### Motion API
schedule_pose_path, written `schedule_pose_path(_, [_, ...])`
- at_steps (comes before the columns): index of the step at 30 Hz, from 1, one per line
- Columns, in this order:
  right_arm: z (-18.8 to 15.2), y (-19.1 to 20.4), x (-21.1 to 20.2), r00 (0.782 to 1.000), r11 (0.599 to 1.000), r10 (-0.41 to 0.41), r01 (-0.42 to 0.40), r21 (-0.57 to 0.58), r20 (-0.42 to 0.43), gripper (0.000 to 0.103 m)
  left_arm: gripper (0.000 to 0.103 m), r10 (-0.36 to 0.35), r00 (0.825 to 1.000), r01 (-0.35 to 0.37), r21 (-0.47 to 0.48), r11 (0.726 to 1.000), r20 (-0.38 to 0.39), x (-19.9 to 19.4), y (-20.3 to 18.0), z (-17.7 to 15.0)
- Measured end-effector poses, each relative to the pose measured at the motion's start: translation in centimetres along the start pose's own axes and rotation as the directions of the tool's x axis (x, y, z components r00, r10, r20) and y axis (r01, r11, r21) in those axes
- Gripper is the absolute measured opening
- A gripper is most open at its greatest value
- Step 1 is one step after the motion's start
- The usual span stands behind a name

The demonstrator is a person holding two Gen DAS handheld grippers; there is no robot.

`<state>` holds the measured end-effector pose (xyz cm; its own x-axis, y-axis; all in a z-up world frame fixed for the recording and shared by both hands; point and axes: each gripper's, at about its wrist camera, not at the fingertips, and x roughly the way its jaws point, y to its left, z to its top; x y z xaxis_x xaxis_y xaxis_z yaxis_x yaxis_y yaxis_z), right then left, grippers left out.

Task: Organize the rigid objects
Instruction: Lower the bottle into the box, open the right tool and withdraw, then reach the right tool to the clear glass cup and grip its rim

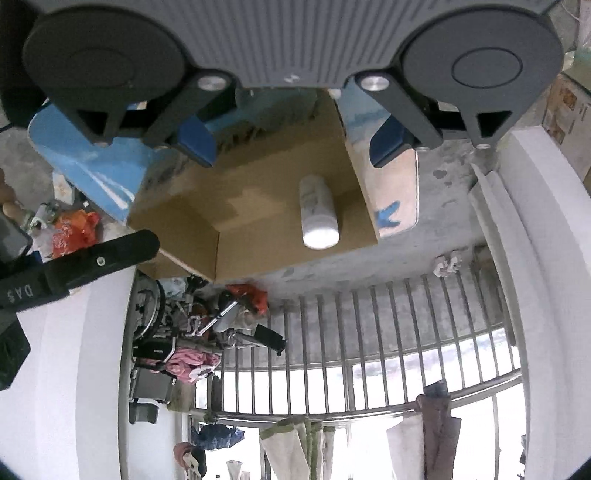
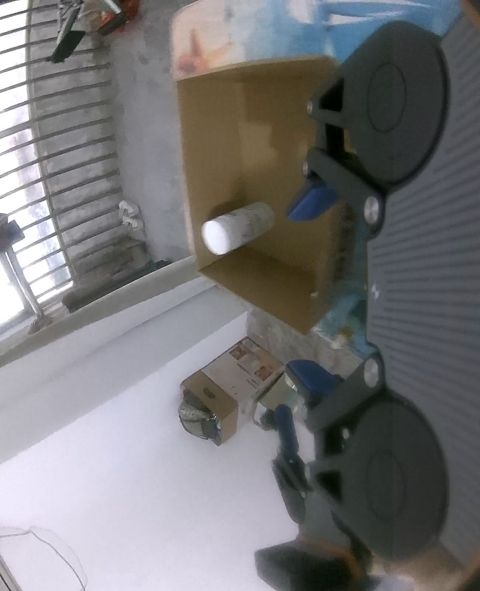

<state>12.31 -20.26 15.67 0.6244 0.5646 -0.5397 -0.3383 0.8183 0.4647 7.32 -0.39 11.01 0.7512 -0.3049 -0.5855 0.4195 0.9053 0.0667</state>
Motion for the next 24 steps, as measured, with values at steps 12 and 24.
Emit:
schedule_pose_path(12, [-9.6, -2.8, 0.0, 0.992, 0.987, -0.128, 0.129, 0.099, -0.012, 0.083, 0.091, -0.057, 0.997, 0.062, 0.09, 0.994, -0.058, 1.7, -5.8, -6.5])
schedule_pose_path(24, [-9.5, -1.2, 3.6, 0.997, 0.996, -0.069, 0.07, 0.047, -0.028, 0.078, 0.086, 0.046, 0.997, -0.043, 0.056, 0.998, -0.054, 3.0, -5.2, -8.2])
